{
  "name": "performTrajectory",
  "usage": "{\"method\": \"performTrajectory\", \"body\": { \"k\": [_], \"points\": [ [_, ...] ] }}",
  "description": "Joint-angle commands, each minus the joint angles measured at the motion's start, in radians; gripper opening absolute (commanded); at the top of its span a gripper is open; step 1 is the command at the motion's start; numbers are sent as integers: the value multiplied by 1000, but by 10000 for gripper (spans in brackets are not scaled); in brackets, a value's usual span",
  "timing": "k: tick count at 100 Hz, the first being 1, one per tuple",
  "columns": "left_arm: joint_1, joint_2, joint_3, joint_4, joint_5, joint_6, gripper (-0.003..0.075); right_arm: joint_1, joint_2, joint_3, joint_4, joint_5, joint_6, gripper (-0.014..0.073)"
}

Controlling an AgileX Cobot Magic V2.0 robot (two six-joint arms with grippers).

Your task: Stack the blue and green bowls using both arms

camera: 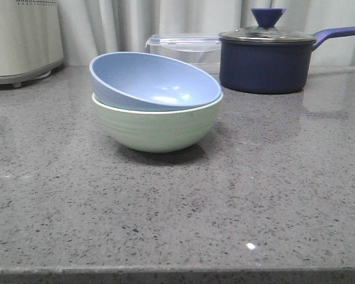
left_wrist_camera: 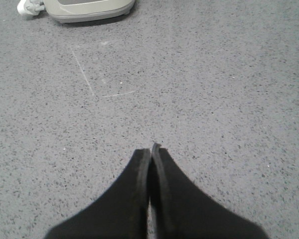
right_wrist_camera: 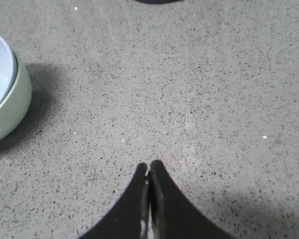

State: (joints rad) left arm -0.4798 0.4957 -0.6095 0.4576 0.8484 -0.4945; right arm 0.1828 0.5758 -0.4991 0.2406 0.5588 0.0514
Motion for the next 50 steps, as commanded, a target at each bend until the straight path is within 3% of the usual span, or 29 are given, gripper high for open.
{"method": "performTrajectory", "body": {
  "k": [1, 50],
  "points": [
    [-4, -35, 8, 6, -75, -10, -20, -8, -52, -1, -2, -74, -9, -81],
    [-4, -129, 38, -1, -71, -10, -20, -8, -141, 18, -2, -70, -9, -81]
  ]
}}
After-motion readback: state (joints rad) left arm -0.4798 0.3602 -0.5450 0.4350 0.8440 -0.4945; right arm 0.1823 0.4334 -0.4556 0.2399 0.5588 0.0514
